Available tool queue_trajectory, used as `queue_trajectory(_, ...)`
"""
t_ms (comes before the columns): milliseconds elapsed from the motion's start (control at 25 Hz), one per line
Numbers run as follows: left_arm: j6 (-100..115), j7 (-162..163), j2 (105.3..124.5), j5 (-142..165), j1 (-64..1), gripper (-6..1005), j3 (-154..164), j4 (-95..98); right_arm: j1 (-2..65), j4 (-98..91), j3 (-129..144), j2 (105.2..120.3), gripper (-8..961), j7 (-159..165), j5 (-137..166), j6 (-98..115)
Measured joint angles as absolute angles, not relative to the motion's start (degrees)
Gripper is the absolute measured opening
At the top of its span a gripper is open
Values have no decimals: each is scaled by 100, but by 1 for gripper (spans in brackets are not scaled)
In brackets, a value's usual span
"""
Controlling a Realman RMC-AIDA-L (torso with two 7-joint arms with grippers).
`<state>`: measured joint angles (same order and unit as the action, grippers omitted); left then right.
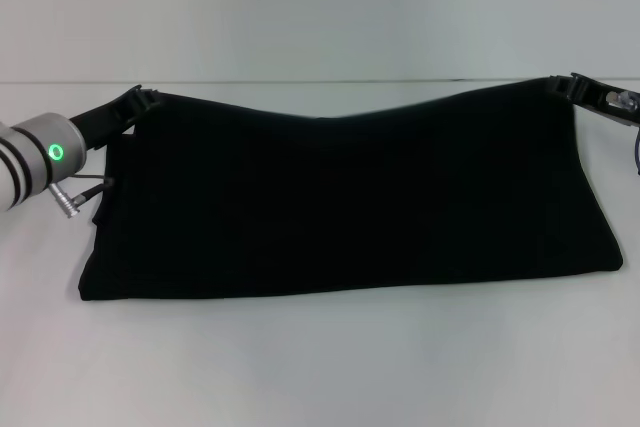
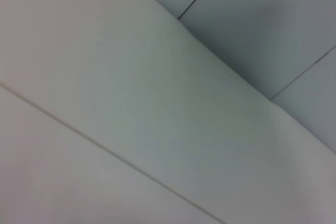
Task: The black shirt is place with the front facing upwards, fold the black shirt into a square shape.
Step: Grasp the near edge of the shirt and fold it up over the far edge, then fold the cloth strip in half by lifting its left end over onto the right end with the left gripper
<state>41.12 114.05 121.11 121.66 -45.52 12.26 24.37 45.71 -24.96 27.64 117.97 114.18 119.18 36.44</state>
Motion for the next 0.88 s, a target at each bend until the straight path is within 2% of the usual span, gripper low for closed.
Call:
queue_trajectory(240, 3933, 10969, 12147, 11819, -4574, 81, 1223, 2268, 4579, -2317, 2728, 11803, 216, 11369, 11917, 3346)
queue_trajectory(360, 3867, 10958, 12157, 11814, -4560, 196, 1212, 2246, 4576, -2292, 2731, 11832, 268, 11316, 11912, 3346)
queue_trajectory(480, 4108, 10987, 12140, 11813, -4476, 310, 1192, 2224, 4484, -2338, 2677, 11854, 416, 11234, 11727, 3547)
queue_trajectory(520, 4293, 10999, 12123, 11803, -4440, 390, 1181, 2226, 4421, -2345, 2676, 11844, 466, 11171, 11566, 3721)
queue_trajectory(560, 4574, 11009, 12095, 11766, -4375, 471, 1155, 2237, 4323, -2354, 2675, 11806, 515, 11047, 11340, 3979)
queue_trajectory(600, 4930, 11009, 12049, 11664, -4282, 551, 1132, 2243, 4232, -2364, 2675, 11765, 523, 10892, 11084, 4290)
queue_trajectory(800, 6766, 11036, 11765, 11078, -3756, 565, 1128, 2197, 3653, -2383, 2676, 11596, 562, 9295, 10096, 6486)
queue_trajectory(880, 7344, 11258, 11643, 11055, -3552, 638, 1150, 2194, 3470, -2417, 2701, 11578, 572, 8631, 10036, 7224)
